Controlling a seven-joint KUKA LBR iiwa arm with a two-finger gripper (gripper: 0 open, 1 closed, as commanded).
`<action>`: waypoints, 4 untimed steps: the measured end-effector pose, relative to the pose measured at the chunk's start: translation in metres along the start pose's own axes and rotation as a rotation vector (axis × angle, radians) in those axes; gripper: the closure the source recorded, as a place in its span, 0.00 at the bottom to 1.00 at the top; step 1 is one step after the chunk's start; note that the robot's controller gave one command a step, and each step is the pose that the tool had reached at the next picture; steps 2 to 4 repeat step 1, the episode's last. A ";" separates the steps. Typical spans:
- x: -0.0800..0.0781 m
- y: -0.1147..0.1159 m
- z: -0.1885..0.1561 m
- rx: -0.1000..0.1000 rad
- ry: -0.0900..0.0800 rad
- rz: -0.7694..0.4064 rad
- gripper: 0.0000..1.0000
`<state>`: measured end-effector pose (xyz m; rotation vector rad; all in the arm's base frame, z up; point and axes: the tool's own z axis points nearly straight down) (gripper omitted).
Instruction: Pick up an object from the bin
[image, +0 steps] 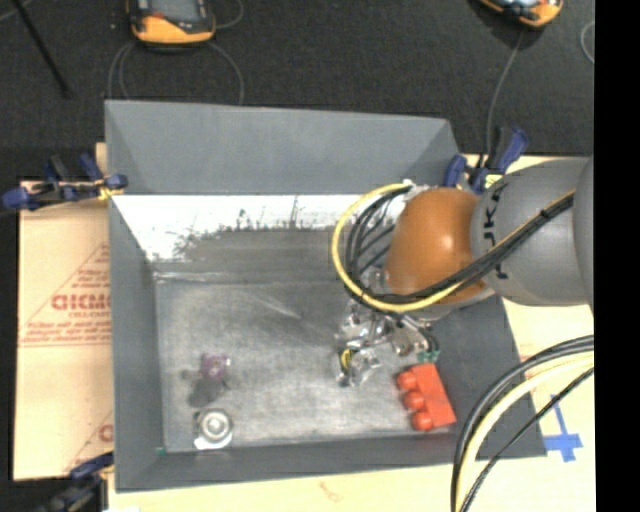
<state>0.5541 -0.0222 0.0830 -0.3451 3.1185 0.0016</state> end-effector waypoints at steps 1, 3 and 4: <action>-0.016 -0.007 -0.155 0.004 -0.008 0.006 1.00; -0.016 -0.007 -0.155 0.004 -0.008 0.006 1.00; -0.016 -0.007 -0.155 0.004 -0.008 0.006 1.00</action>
Offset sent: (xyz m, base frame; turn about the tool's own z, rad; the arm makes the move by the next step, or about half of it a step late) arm 0.0132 -0.0026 0.1491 0.0024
